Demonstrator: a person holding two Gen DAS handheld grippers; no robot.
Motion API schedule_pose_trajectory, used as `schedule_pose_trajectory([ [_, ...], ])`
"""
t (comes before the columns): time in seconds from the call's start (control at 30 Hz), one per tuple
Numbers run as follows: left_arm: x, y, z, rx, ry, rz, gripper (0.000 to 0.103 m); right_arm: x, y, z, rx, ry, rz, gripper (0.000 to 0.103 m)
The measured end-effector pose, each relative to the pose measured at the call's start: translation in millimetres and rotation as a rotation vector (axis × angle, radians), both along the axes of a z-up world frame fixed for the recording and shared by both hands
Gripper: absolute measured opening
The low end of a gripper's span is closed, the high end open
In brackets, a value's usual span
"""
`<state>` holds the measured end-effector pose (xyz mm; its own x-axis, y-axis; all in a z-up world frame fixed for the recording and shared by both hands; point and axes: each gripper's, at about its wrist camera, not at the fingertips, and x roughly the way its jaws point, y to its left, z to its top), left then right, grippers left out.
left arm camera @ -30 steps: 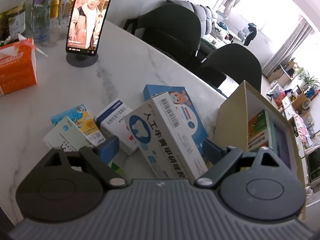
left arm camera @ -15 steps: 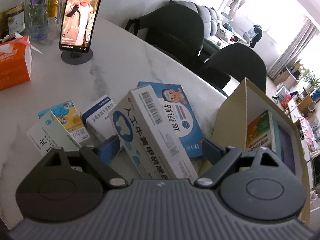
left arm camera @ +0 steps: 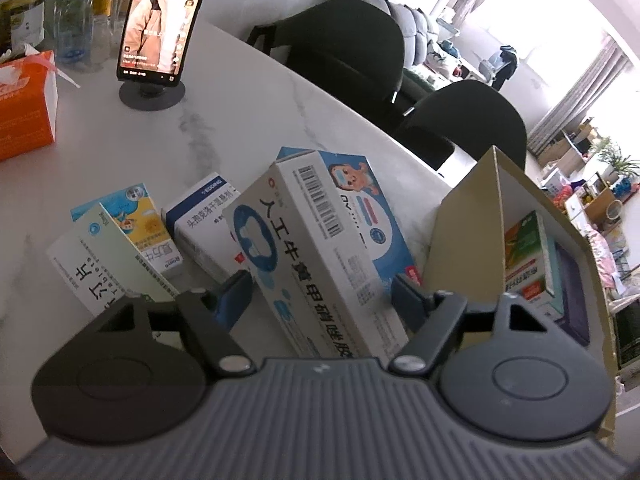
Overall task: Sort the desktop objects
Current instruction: 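Move the left tool to the white box with the blue tooth print, then close the left gripper around the white tooth-print box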
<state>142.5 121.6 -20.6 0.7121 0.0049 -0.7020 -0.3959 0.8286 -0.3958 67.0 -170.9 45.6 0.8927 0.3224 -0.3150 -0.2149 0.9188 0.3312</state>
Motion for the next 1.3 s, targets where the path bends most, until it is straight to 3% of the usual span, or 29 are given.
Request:
schedule_pose_trajectory([
  [0.17,-11,10,0,-0.054,-0.022,-0.005,0.070,0,6,0,-0.005,-0.001,0.015,0.102],
  [0.37,-25,18,2,-0.140,-0.055,-0.023,0.042,-2,14,1,-0.007,-0.004,0.040,0.102],
  [0.73,-28,25,4,-0.123,-0.057,-0.030,0.031,-6,18,2,-0.019,-0.004,0.056,0.102],
  [0.87,-29,33,2,-0.090,-0.047,-0.012,0.030,-6,19,2,-0.015,-0.004,0.055,0.102],
  [1.03,-28,39,-3,-0.135,-0.049,-0.015,0.031,-3,25,0,-0.021,0.001,0.074,0.102],
  [1.13,-24,33,-1,-0.123,-0.063,-0.042,0.033,-3,28,0,-0.026,0.002,0.081,0.102],
  [1.17,-22,31,0,-0.118,-0.063,-0.047,0.035,-3,28,0,-0.026,0.002,0.081,0.102],
  [1.23,-21,29,0,-0.104,-0.057,-0.048,0.052,-2,28,-1,-0.025,0.005,0.078,0.102],
  [1.3,-21,29,1,-0.063,-0.050,-0.048,0.057,-1,27,-2,-0.026,0.008,0.073,0.102],
])
